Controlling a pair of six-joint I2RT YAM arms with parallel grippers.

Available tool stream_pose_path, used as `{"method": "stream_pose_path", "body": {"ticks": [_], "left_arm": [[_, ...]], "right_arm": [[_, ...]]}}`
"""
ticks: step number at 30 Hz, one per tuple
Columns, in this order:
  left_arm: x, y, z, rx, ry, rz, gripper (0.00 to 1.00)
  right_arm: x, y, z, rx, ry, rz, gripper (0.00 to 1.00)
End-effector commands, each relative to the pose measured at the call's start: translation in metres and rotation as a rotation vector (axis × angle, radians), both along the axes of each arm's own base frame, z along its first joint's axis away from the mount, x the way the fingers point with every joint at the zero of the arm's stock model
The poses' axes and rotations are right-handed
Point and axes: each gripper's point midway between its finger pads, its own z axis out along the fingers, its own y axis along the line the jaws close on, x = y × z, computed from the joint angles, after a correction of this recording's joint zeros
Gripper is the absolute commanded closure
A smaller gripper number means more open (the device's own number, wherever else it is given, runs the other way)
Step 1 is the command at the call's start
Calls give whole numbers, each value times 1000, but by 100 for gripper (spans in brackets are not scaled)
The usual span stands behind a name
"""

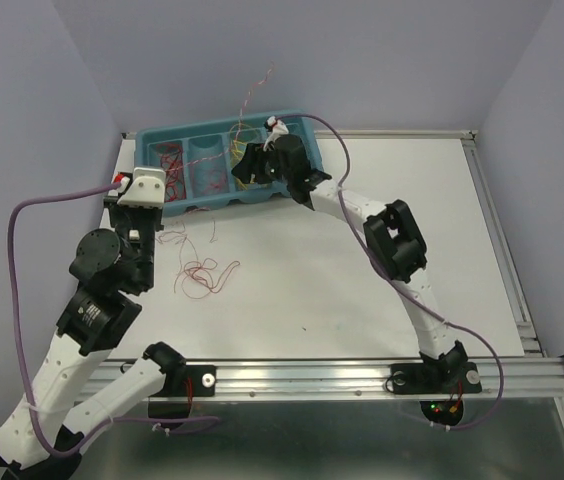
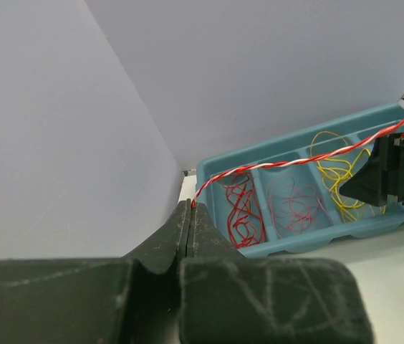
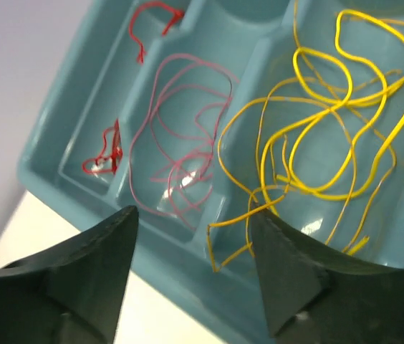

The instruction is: Untangle the cables

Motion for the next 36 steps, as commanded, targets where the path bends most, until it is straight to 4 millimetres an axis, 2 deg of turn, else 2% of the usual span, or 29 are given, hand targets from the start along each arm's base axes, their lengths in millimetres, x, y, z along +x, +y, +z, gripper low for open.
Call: {"method": "stream_pose_path", "body": {"ticks": [1, 5, 11, 14, 15, 17, 18, 20, 22, 23, 24, 25, 30, 34, 35, 36], "left_arm": [[3, -5, 5, -32, -25, -17, 100], [3, -7, 5, -31, -23, -30, 100], [4, -8, 4, -29, -16, -30, 100], [4, -9, 6, -33, -19, -37, 100], [3, -9, 6, -33, -21, -41, 100], [3, -10, 7, -36, -23, -48, 100], [4, -11, 7, -36, -20, -49, 100], [4, -11, 7, -34, -17, -50, 100], [4, -11, 6, -34, -16, -46, 100], [4, -10, 7, -35, -19, -46, 100], [3, -10, 8, -36, -20, -45, 100], [3, -9, 10, -39, -24, -44, 100], [-4, -5, 30, -44, -50, -48, 100], [-13, -7, 52, -52, -70, -97, 100], [-18, -7, 64, -63, -90, -117, 100], [-20, -9, 64, -56, -79, -136, 100]], "right_arm": [[-10, -19, 70, -66, -94, -123, 28], [-32, -31, 91, -123, -133, -170, 19], [-65, -40, 95, -265, -124, -208, 18], [-100, -27, 76, -330, -157, -29, 21], [-120, -14, 69, -321, -165, 97, 21], [-144, -5, 62, -284, -239, 232, 22], [-165, 4, 63, -241, -264, 357, 21], [-187, 4, 62, -212, -315, 455, 19], [-212, 9, 77, -145, -396, 554, 16], [-227, 7, 61, -134, -381, 609, 16], [-232, 8, 67, -100, -431, 622, 15], [-238, 8, 65, -88, -444, 636, 15], [-248, 9, 35, -60, -474, 660, 15], [-237, 17, 20, -27, -522, 624, 16], [-234, 20, 19, -16, -533, 613, 18], [-229, 23, 27, 9, -573, 587, 20]]}}
